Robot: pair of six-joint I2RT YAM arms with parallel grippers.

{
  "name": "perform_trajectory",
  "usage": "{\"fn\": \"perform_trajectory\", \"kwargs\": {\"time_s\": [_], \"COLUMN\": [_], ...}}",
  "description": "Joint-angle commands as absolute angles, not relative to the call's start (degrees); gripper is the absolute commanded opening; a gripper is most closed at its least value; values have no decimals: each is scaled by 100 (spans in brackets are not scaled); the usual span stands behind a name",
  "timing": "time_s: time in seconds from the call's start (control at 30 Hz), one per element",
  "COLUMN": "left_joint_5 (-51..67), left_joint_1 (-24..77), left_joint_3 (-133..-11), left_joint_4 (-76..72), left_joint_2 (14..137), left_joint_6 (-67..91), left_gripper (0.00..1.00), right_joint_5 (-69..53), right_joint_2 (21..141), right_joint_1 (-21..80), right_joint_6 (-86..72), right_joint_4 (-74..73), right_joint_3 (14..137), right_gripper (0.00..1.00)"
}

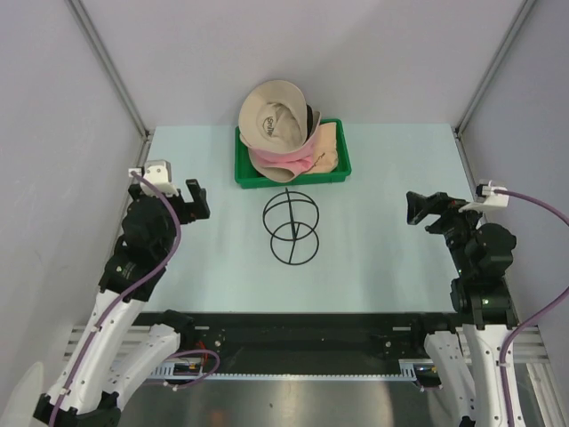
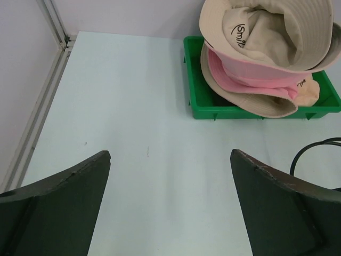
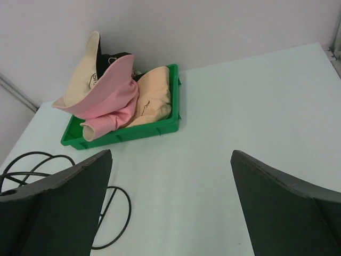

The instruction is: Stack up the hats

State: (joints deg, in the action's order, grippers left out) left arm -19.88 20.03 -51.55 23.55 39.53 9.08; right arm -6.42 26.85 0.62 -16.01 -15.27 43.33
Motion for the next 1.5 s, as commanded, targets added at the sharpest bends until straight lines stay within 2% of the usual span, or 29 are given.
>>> {"fn": "perform_trajectory", "kwargs": {"time_s": [0.0,0.17,0.33,0.37,0.4,0.43,0.47,0.53,0.57,0.7,1.07,1.23,1.37,1.4,1.47], "left_joint_5": [-2022,-1724,-994,-976,-1036,-1046,-1089,-1125,-1142,-1160,-1108,-994,-914,-931,-958], "left_joint_1": [2021,2021,2021,2021,2021,2021,2021,2021,2021,2013,1899,1749,1705,1705,1688], "left_joint_3": [-5589,-5652,-5054,-5054,-5054,-5028,-5001,-4914,-4878,-4860,-4843,-4852,-4895,-4904,-4904], "left_joint_4": [2425,2339,1916,1951,1969,1986,1986,1969,1951,1925,1925,1890,1872,1863,1872], "left_joint_2": [4077,4087,3911,3911,3920,3903,3894,3832,3780,3762,3981,4183,4324,4342,4377], "left_joint_6": [1037,1099,791,782,782,782,782,809,817,844,879,958,967,967,967], "left_gripper": [100,100,100,100,100,100,100,100,100,100,100,100,100,100,100], "right_joint_5": [-334,-342,-965,-932,-784,-121,416,1837,2046,1811,792,457,169,71,-243], "right_joint_2": [2663,2970,4109,4339,4629,5136,5481,6088,6752,8057,11028,12556,13253,13350,13473], "right_joint_1": [53,53,210,559,824,1157,2065,2844,3178,3155,2681,2567,2479,2470,2443], "right_joint_6": [-1573,-1740,-2091,-2127,-2075,-1935,-1751,-1136,-1003,-941,-905,-905,-940,-967,-993], "right_joint_4": [-2020,-2250,-1670,-1635,-1609,-1626,-1661,-1801,-1845,-1767,-589,-808,-905,-870,-678], "right_joint_3": [4938,5756,6125,6343,6476,6608,7018,7521,7776,9006,11213,12627,13463,13517,13527], "right_gripper": [100,100,100,99,99,99,100,100,100,100,96,96,96,95,84]}}
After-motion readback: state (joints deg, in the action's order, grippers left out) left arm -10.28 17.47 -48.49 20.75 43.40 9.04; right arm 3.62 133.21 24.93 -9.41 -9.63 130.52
